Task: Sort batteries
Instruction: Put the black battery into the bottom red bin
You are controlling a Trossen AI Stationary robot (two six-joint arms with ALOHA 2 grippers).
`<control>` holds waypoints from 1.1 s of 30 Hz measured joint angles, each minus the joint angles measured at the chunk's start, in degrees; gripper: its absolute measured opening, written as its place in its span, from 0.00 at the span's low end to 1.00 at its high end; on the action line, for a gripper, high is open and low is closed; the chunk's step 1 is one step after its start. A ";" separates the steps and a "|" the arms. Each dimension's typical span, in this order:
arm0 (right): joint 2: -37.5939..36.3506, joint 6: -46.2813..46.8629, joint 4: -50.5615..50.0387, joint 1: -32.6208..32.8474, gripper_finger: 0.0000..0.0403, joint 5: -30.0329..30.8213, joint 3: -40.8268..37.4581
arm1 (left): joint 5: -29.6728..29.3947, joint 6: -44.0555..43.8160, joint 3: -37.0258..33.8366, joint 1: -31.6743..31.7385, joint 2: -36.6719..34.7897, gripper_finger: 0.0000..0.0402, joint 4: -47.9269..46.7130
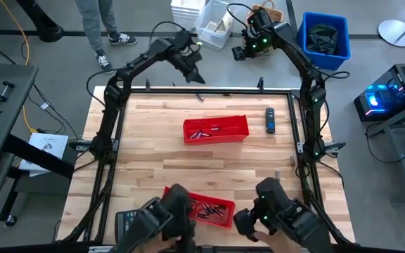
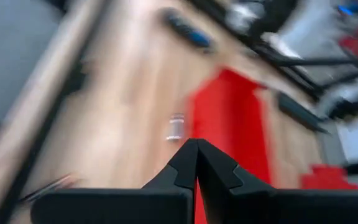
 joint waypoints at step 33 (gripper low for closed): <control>-0.09 -15.63 -4.51 14.66 0.00 -5.91 -0.07 | -39.86 -13.40 -71.60 -16.60 -46.98 0.00 20.30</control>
